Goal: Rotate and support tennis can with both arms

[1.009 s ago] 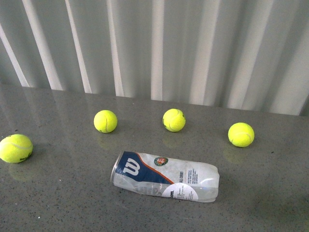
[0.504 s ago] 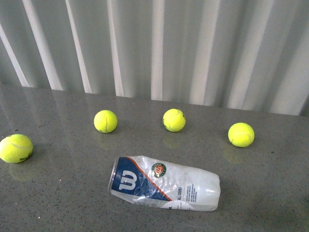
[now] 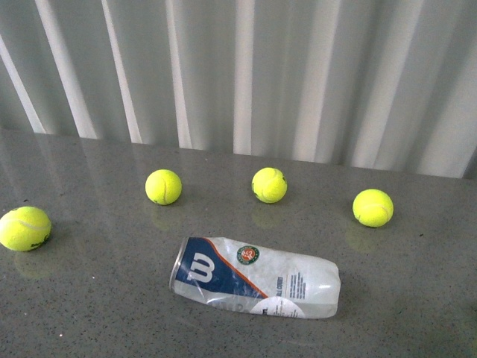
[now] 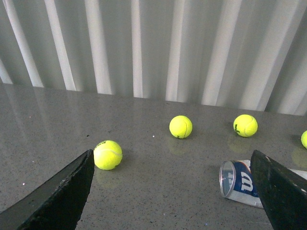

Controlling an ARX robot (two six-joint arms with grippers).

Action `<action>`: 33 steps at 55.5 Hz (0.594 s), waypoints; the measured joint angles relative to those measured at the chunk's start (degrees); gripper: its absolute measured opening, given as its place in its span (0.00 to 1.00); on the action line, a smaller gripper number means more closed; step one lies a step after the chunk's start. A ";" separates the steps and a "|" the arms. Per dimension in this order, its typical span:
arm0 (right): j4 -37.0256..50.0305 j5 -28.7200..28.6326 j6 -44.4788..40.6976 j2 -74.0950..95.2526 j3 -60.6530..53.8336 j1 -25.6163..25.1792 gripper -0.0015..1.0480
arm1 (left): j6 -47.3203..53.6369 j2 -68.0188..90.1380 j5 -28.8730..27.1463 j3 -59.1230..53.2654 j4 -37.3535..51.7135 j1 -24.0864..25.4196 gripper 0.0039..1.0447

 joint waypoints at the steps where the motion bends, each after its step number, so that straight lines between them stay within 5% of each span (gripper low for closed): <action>1: -0.02 0.00 0.00 -0.15 0.00 0.00 0.03 | 0.00 -0.02 0.02 0.00 0.00 0.00 0.94; 16: -0.33 0.00 -0.02 -0.22 0.00 0.00 0.04 | 0.02 -0.09 0.02 0.00 0.00 0.00 0.94; 33: -0.33 0.00 0.00 -0.24 0.00 0.00 0.55 | 0.00 -0.09 0.02 0.00 0.00 0.00 0.94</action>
